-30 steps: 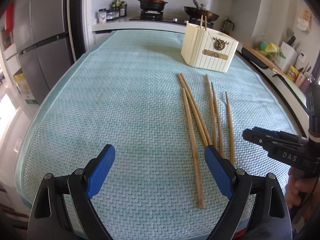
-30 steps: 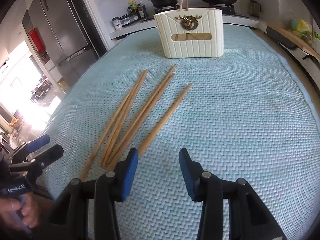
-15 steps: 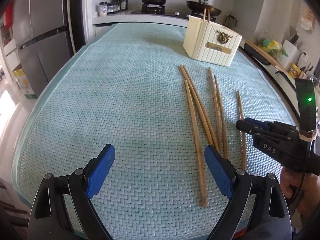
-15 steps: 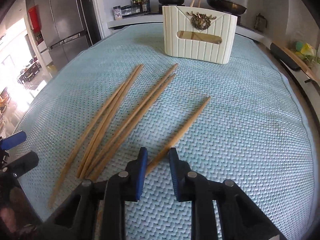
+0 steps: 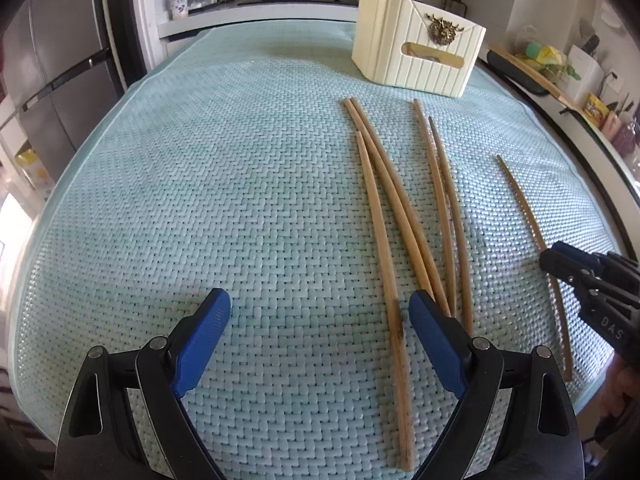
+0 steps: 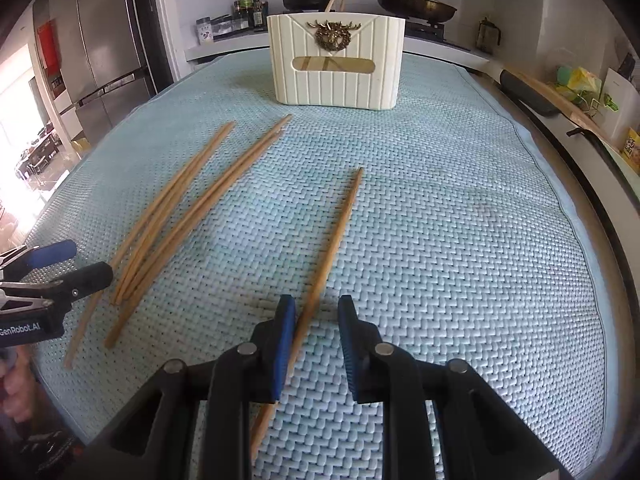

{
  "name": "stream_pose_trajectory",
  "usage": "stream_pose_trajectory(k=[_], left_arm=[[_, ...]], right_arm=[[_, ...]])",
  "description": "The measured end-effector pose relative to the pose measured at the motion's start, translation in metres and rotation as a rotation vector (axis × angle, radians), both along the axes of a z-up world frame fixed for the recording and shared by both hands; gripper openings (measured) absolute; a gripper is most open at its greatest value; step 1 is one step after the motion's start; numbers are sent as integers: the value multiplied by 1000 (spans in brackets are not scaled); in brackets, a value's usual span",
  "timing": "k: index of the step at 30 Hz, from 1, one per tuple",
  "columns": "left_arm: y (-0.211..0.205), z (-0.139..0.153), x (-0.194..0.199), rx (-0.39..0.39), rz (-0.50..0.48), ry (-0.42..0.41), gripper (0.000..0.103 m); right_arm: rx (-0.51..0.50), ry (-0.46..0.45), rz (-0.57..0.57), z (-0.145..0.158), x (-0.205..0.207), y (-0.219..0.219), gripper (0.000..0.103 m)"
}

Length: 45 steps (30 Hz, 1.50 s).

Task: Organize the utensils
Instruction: 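Return both tools over the remaining chopsticks on the towel, then grasp a chopstick with the left tool while the right tool grasps another chopstick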

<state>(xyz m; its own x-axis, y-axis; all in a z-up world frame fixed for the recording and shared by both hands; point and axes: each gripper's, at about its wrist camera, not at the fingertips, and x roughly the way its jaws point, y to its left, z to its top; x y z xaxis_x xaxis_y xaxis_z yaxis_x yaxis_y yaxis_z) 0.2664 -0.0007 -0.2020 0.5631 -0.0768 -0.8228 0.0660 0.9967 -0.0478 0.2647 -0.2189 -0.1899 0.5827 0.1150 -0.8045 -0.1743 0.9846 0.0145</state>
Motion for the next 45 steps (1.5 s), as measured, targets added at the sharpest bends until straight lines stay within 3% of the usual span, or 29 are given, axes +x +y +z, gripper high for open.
stream_pose_trajectory(k=[20,28,31,36,41,45], left_arm=[[5,-2,56,40,10,23,92],[5,-1,87,33,-40,66,91],[1,0,97,46,-82,95,86],[-15,4,107,67,-166,143,69],[-27,5,120,69,-192,170,63],[-30,6,132,62,-183,191,59]], right_arm=[[62,33,-38,0,3,-24,24],[-14,62,7,0,37,-14,25],[-40,88,33,0,53,-6,25],[-68,148,55,2,81,1,25],[-68,194,71,3,103,2,25],[-70,203,69,4,114,3,11]])
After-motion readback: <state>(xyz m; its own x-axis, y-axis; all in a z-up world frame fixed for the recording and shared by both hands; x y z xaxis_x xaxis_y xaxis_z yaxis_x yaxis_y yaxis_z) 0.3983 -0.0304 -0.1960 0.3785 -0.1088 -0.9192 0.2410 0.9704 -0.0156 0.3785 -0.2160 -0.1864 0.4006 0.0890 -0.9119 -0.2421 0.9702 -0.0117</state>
